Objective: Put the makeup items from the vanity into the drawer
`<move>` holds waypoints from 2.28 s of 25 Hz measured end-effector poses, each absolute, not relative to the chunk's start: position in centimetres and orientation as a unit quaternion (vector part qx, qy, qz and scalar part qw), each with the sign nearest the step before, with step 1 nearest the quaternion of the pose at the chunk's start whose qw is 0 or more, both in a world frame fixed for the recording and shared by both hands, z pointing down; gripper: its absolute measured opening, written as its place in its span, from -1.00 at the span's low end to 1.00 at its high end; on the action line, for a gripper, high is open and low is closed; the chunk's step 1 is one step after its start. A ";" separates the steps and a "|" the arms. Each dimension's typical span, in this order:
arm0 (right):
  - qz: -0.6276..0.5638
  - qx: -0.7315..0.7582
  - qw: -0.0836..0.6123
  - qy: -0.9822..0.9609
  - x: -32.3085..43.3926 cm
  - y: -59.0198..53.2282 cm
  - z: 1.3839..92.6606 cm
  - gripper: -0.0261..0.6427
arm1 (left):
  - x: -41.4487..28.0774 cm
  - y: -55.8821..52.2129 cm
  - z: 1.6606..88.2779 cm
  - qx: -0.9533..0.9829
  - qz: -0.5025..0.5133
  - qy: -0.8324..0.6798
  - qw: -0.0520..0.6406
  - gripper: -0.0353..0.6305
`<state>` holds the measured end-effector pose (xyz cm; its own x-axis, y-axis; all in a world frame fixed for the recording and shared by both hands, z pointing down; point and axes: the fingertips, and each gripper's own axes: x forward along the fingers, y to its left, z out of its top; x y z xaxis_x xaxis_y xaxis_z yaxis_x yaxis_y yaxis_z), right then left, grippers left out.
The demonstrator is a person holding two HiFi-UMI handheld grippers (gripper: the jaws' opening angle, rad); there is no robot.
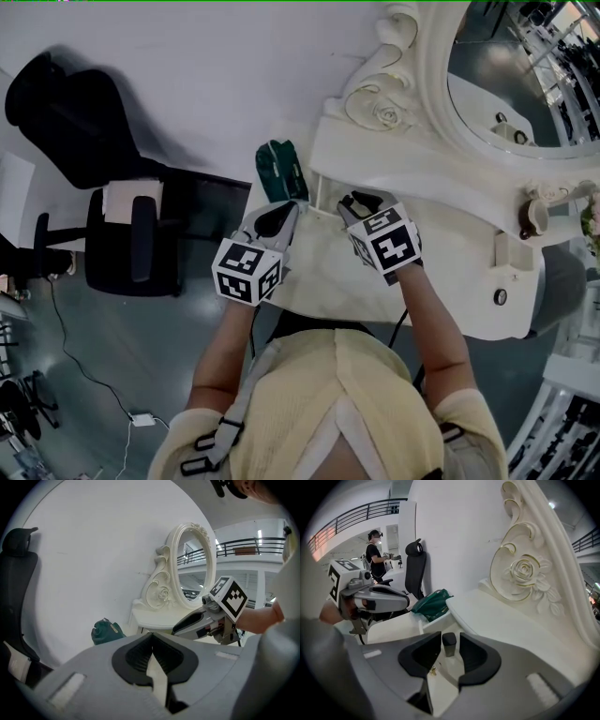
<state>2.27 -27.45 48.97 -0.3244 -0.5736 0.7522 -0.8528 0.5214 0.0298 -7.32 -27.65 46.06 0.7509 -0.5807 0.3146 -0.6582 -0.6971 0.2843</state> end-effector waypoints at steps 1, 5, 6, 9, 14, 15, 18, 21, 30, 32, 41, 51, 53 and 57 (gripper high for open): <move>0.187 0.456 0.362 -0.792 2.3 -27.4 48.7 -0.53 | -7.2 -27.7 45.9 0.917 0.099 -0.335 0.190 -0.89; 0.170 0.480 0.330 -0.795 2.6 -27.2 47.0 -0.53 | -6.7 -28.0 44.9 0.925 0.085 -0.321 0.187 -0.89; 0.166 0.486 0.320 -0.796 2.8 -27.1 46.4 -0.53 | -6.5 -28.0 44.6 0.926 0.083 -0.317 0.187 -0.89; 0.151 0.502 0.290 -0.800 3.5 -26.6 44.8 -0.51 | -5.4 -27.9 43.7 0.933 0.089 -0.302 0.176 -0.89; 0.149 0.529 0.242 -0.800 6.1 -25.1 42.9 -0.49 | -2.5 -26.8 42.1 0.948 0.098 -0.268 0.142 -0.89; 0.148 0.535 0.235 -0.798 6.9 -24.5 42.6 -0.49 | -1.7 -26.4 41.9 0.950 0.098 -0.260 0.141 -0.89; 0.144 0.558 0.216 -0.788 9.4 -23.0 41.6 -0.48 | 1.1 -25.1 41.8 0.957 0.098 -0.233 0.144 -0.89; 0.147 0.579 0.202 -0.776 12.2 -21.6 41.0 -0.48 | 4.2 -23.7 41.7 0.961 0.098 -0.206 0.154 -0.89; 0.161 0.665 0.178 -0.707 22.7 -15.2 40.5 -0.38 | 13.4 -18.7 42.2 0.975 0.119 -0.115 0.148 -0.89; 0.163 0.684 0.174 -0.689 25.0 -13.6 40.4 -0.37 | 15.5 -17.5 42.3 0.977 0.123 -0.092 0.146 -0.89; 0.186 0.764 0.169 -0.594 34.7 -5.9 41.5 -0.34 | 23.6 -12.4 43.6 0.976 0.144 0.007 0.164 -0.89; 0.238 0.816 0.167 -0.500 43.4 2.2 45.1 -0.31 | 29.6 -7.7 46.1 0.966 0.179 0.065 0.176 -0.89; 0.248 0.818 0.168 -0.491 44.5 3.2 45.9 -0.31 | 30.7 -7.0 46.6 0.963 0.187 0.073 0.178 -0.89; 0.272 0.817 0.169 -0.481 46.1 4.4 47.7 -0.30 | 32.6 -6.0 47.5 0.959 0.198 0.081 0.184 -0.89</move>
<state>46.15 4.38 47.71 0.3907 -0.6933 0.6055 -0.8764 -0.4814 0.0143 32.64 -5.97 47.54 0.9088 0.2277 0.3495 0.0819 -0.9190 0.3857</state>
